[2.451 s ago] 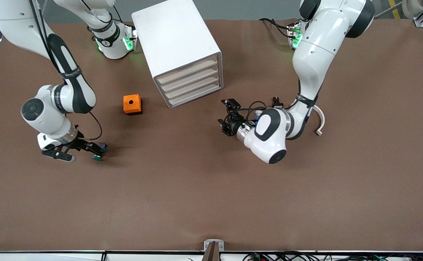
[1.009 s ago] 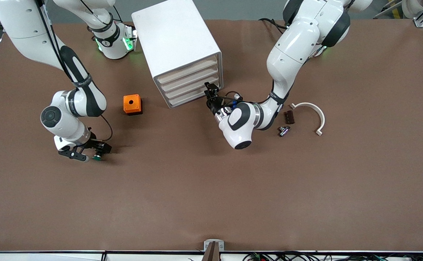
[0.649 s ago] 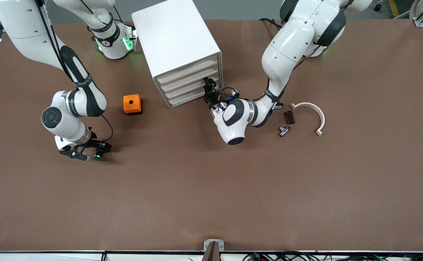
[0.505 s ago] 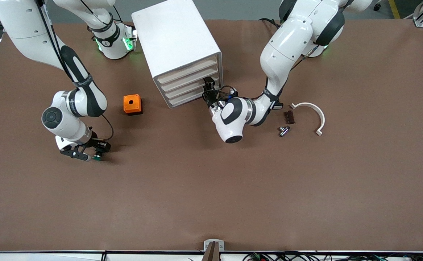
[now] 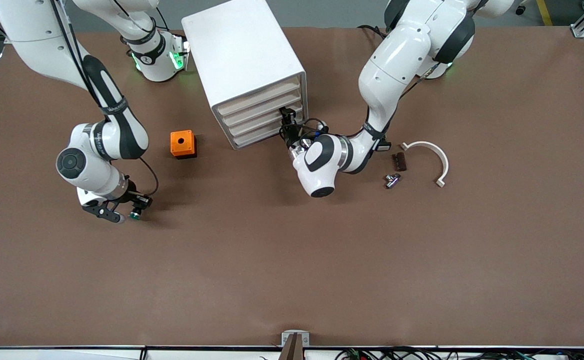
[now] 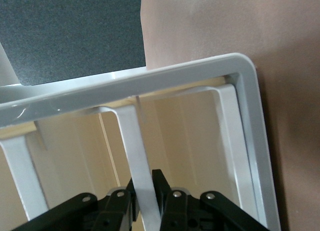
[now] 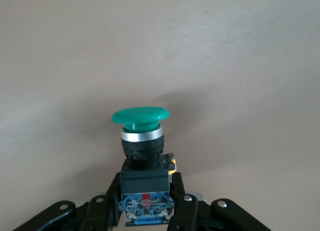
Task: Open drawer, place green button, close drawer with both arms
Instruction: 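Carry the green button over the open drawer with the right gripper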
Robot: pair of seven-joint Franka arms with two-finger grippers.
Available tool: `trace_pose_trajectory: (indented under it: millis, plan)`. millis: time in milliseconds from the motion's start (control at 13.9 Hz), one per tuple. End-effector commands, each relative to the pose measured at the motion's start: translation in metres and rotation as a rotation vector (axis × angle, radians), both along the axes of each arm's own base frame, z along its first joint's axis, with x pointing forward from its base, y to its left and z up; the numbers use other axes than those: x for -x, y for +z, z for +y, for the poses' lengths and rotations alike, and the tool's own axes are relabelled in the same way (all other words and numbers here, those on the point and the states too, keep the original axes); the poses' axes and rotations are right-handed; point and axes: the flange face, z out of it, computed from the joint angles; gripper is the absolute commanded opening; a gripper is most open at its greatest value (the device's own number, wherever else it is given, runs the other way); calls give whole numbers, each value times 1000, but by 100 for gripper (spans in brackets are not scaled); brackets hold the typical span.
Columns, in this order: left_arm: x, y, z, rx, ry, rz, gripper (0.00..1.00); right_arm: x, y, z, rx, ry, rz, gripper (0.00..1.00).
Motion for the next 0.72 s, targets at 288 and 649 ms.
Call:
trace_pose_trajectory:
  millis: [288, 649]
  plan:
    - [-27, 4, 16, 13, 68, 18, 17, 3, 76, 104, 22, -192, 28, 0]
    - [-50, 6, 31, 30, 126, -4, 18, 32, 145, 156, -23, -306, 44, 0]
